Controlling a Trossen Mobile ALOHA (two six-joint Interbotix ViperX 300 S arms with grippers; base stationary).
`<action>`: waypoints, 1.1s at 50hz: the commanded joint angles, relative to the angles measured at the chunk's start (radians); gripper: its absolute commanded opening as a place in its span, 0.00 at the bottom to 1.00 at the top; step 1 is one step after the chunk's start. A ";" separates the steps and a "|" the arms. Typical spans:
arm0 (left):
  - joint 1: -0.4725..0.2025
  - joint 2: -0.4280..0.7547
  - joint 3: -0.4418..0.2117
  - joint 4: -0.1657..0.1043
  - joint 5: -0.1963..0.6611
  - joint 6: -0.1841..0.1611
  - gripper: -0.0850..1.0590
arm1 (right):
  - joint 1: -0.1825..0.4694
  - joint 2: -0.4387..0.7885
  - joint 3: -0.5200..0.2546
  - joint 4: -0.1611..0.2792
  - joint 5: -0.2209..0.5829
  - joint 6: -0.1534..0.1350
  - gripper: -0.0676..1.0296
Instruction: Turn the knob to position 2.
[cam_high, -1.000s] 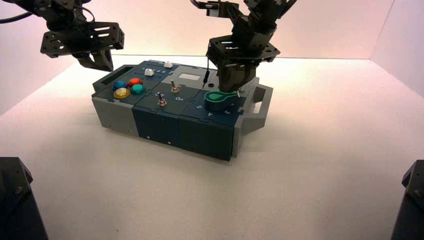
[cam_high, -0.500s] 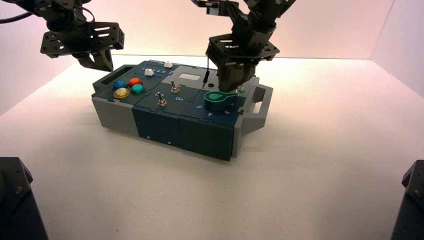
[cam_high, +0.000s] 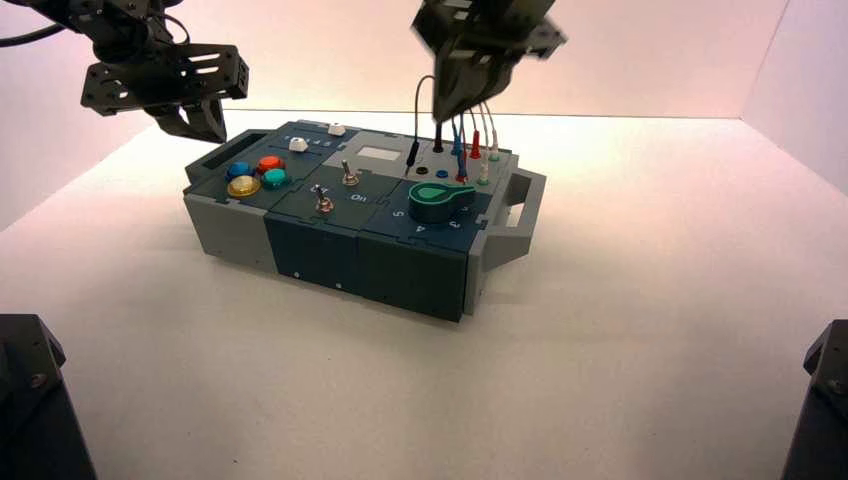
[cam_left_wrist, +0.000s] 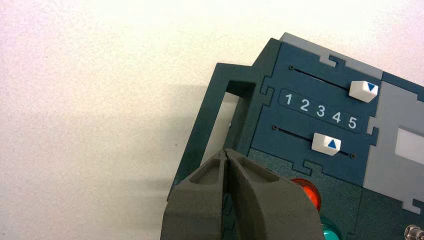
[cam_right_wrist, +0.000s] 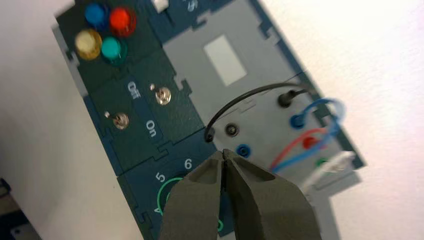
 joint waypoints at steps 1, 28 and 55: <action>0.002 -0.015 -0.023 0.002 -0.005 0.002 0.05 | -0.043 -0.071 0.003 0.000 -0.008 -0.002 0.04; 0.002 -0.021 -0.026 0.003 -0.020 0.005 0.05 | -0.344 -0.259 0.187 -0.011 -0.218 -0.002 0.04; -0.095 -0.163 0.055 0.011 -0.201 0.049 0.05 | -0.388 -0.293 0.281 -0.003 -0.368 0.003 0.04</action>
